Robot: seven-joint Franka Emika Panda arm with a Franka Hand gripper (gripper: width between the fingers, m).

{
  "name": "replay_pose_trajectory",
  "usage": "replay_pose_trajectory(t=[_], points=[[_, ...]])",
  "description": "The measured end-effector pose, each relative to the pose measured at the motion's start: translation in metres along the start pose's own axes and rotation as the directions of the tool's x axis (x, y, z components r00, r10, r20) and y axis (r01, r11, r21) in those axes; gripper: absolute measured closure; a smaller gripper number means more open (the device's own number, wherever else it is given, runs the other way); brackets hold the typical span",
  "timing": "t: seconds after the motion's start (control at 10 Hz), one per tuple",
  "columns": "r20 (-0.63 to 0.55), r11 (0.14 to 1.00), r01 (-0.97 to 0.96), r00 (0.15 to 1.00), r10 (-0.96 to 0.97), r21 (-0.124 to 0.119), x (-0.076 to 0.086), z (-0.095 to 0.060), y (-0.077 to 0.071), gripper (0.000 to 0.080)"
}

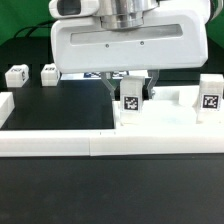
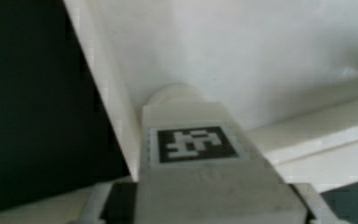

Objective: Assemble square table

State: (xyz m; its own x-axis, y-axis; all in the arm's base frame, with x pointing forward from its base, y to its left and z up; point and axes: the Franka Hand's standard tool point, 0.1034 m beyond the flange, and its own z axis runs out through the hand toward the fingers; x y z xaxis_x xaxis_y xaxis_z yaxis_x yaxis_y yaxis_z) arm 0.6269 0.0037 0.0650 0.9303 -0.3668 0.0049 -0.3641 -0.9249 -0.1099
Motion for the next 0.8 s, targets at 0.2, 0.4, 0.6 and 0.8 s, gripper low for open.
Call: replay_pose_trajectory(t=[0.2, 0.4, 0.6, 0.8], points=[[0.000, 0.984, -0.176, 0.984, 0.176, -0.001, 0.000, 0.000, 0.001, 0.0508], [0.018, 0.861, -0.508, 0.861, 0.509, -0.022, -0.002, -0.002, 0.001, 0.0508], [0.060, 0.583, -0.813, 0.581, 0.811, -0.007, 0.001, -0.002, 0.004, 0.0508], [0.099, 0.404, -0.915, 0.402, 0.910, -0.003, 0.002, 0.000, 0.012, 0.0508]])
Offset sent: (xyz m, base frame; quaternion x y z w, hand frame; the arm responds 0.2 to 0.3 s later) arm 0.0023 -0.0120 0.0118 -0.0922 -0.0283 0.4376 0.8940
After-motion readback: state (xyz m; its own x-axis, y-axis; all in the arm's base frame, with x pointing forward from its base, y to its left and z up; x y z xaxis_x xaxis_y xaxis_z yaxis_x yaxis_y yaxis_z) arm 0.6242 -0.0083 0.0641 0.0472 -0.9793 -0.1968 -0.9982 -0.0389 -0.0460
